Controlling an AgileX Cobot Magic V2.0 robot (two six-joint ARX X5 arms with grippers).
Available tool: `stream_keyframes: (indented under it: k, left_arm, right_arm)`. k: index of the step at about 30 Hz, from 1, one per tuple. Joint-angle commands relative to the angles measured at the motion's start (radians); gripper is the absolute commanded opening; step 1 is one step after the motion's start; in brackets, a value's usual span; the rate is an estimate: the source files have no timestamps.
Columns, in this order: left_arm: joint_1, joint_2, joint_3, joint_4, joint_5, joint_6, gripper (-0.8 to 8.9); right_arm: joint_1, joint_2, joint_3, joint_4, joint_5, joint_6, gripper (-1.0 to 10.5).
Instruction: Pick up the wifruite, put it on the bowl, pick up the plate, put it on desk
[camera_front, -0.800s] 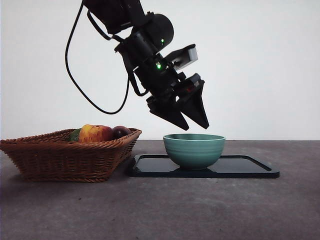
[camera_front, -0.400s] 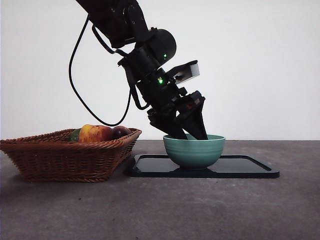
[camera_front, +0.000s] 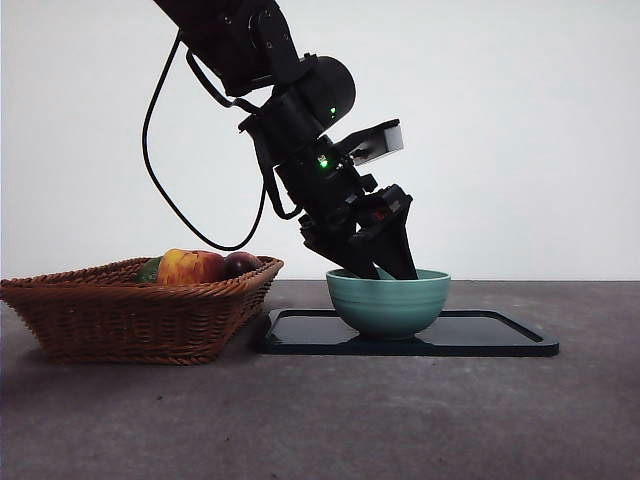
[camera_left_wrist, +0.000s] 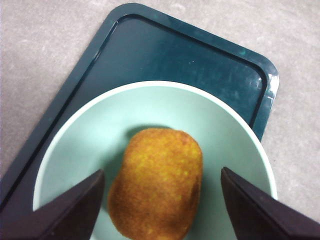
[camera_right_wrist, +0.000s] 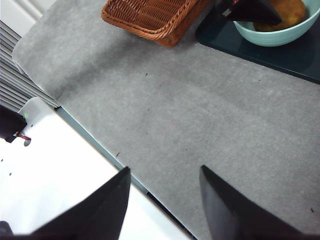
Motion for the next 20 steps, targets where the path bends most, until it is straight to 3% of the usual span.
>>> stream_keyframes:
  k: [1,20]
  left_arm:
    - [-0.009,0.03,0.03,0.008,-0.001,0.029,3.72]
    - [-0.022,0.046,0.03,-0.003,0.0,0.029,3.72]
  right_arm:
    - [0.006,0.002,0.008,0.007,0.004,-0.01,2.2]
    - [0.006,0.002,0.008,0.006,0.003,-0.012,2.2]
